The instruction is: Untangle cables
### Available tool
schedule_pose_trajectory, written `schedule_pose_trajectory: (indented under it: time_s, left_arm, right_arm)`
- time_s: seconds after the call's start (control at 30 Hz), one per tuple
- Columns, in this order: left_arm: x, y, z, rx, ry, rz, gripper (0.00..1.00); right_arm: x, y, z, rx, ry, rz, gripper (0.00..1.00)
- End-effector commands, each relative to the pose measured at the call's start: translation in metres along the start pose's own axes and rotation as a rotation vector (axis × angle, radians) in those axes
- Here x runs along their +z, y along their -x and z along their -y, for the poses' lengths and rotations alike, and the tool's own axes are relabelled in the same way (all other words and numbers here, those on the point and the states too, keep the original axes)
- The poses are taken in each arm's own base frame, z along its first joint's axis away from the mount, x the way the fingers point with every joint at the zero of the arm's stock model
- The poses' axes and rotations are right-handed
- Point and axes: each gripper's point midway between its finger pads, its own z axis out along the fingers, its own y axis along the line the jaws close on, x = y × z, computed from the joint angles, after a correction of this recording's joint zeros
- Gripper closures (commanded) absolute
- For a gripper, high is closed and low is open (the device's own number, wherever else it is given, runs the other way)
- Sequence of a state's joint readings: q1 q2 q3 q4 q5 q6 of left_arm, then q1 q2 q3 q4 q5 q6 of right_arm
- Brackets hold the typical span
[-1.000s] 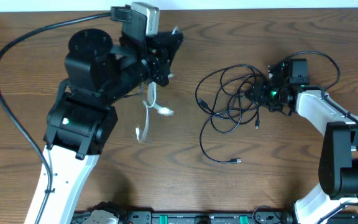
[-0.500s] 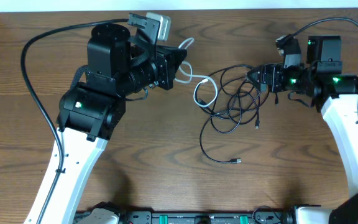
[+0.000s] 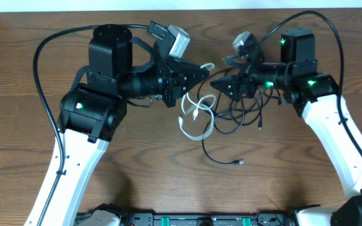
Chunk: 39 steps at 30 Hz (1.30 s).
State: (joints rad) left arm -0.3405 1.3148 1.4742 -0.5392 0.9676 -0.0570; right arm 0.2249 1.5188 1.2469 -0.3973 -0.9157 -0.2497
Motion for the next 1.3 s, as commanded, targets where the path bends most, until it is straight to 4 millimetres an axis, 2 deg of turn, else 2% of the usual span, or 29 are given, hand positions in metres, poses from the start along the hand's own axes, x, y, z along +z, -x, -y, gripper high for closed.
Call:
schedule_pose_trajectory:
  time_s: [0.0, 0.37, 0.47, 0.6, 0.73, 0.8, 0.87, 0.9, 1.0, 1.1, 1.2, 1.27]
  left_arm:
    - [-0.007, 0.004, 0.023, 0.031, -0.111, 0.006, 0.93]
    - [-0.018, 0.013, 0.020, -0.041, -0.138, 0.032, 0.93]
    - [-0.020, 0.017, 0.030, -0.020, -0.193, 0.040, 0.93]
    - [-0.020, 0.021, 0.032, -0.030, -0.203, 0.051, 0.93]
    - [-0.020, 0.022, 0.032, -0.028, -0.202, 0.052, 0.93]
    - [-0.020, 0.022, 0.032, -0.028, -0.200, 0.052, 0.93]
    - [-0.020, 0.022, 0.029, -0.030, -0.183, 0.056, 0.93]
    - [-0.020, 0.023, 0.025, -0.031, -0.164, 0.061, 0.93]
    - [-0.020, 0.027, 0.011, -0.037, -0.086, 0.082, 0.93]
    - [-0.020, 0.029, -0.006, -0.049, 0.009, 0.100, 0.92]
    - [-0.020, 0.029, -0.013, -0.054, 0.048, 0.107, 0.92]
    - [-0.020, 0.030, -0.013, -0.052, 0.048, 0.108, 0.93]
  right_arm:
    - [0.001, 0.009, -0.020, -0.058, 0.116, 0.042, 0.12]
    - [0.005, 0.014, -0.037, -0.086, 0.193, 0.064, 0.18]
    - [0.009, 0.017, -0.042, -0.099, 0.206, 0.069, 0.26]
    - [0.017, 0.027, -0.046, -0.092, 0.189, 0.085, 0.36]
    - [0.022, 0.030, -0.026, -0.023, 0.071, 0.082, 0.56]
    - [0.021, 0.029, -0.015, 0.031, 0.009, 0.076, 0.73]
    - [0.019, 0.028, 0.001, 0.108, -0.070, 0.073, 0.95]
    - [0.017, 0.026, 0.009, 0.152, -0.112, 0.071, 0.99]
    - [0.011, 0.023, 0.028, 0.247, -0.197, 0.077, 0.99]
    - [0.006, 0.022, 0.036, 0.287, -0.227, 0.085, 0.99]
    - [0.004, 0.022, 0.036, 0.285, -0.218, 0.088, 0.99]
    - [0.006, 0.024, 0.026, 0.232, -0.162, 0.083, 0.99]
